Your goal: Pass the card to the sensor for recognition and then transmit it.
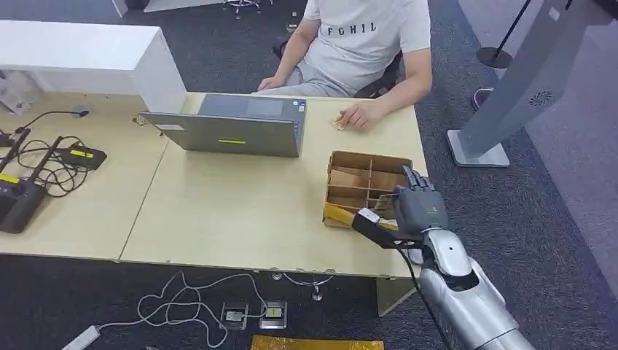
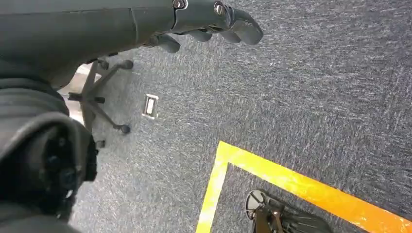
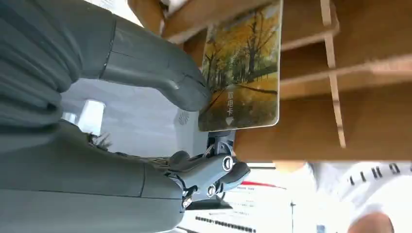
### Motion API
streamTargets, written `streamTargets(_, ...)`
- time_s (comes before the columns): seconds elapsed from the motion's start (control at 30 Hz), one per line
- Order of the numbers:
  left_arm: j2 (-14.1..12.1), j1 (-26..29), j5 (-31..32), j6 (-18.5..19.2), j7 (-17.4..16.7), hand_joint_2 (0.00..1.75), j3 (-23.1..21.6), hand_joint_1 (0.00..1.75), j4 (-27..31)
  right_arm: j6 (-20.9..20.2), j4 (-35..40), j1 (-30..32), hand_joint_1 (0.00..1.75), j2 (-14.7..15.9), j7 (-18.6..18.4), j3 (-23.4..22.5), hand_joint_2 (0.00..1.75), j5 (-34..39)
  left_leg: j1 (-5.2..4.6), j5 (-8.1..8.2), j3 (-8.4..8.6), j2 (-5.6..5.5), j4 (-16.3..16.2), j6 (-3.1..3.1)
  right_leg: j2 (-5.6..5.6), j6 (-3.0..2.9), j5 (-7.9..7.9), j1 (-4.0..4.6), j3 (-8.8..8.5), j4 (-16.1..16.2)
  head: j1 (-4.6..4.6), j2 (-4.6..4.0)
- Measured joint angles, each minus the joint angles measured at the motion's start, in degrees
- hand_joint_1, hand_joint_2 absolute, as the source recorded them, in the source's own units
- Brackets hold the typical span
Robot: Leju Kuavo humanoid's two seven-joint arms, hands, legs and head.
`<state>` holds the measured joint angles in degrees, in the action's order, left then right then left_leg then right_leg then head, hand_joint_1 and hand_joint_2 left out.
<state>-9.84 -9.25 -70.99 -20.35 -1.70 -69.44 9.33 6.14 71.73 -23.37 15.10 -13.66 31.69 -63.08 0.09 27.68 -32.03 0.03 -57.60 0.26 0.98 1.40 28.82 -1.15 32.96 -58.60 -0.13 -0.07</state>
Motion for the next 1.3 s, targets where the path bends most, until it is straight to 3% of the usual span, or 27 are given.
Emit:
streamTargets(0.43,0.0,0.0,0.6,0.0,0.3,0.0,-0.1,0.0,0.0,2.1,5.7,-4.8,1.75,0.0,3.1,-5.8,1.75,-2.2,0.0,0.0,0.01,0.0,0.0,0.0,-0.03,0.0,0.0,0.0,0.01,0.0,0.02,0.0)
streamTargets(0.73,0.1,0.0,0.6,0.1,0.8,0.0,-0.3,0.0,0.0,4.0,5.8,-8.4,1.75,-0.2,4.4,-7.8,1.75,-2.2,0.0,-0.01,-0.01,0.0,0.0,-0.01,0.01,0.0,0.0,0.0,0.0,0.0,0.02,0.0)
streamTargets(1.1,0.1,-0.2,0.8,0.7,1.3,0.0,-0.9,0.0,0.0,17.0,-2.2,-11.4,1.75,-2.2,10.0,-8.1,1.75,-1.6,0.02,0.0,-0.02,0.01,0.0,-0.01,-0.01,0.0,0.0,0.02,0.02,0.0,0.0,0.0)
streamTargets(1.3,0.3,-0.3,1.3,0.6,1.4,0.0,-1.0,0.0,0.0,20.7,-10.4,-13.5,1.75,-4.0,11.5,-8.1,1.75,-1.4,0.04,-0.01,-0.07,-0.07,0.0,-0.02,0.03,0.0,0.0,0.04,0.02,0.0,0.02,0.02)
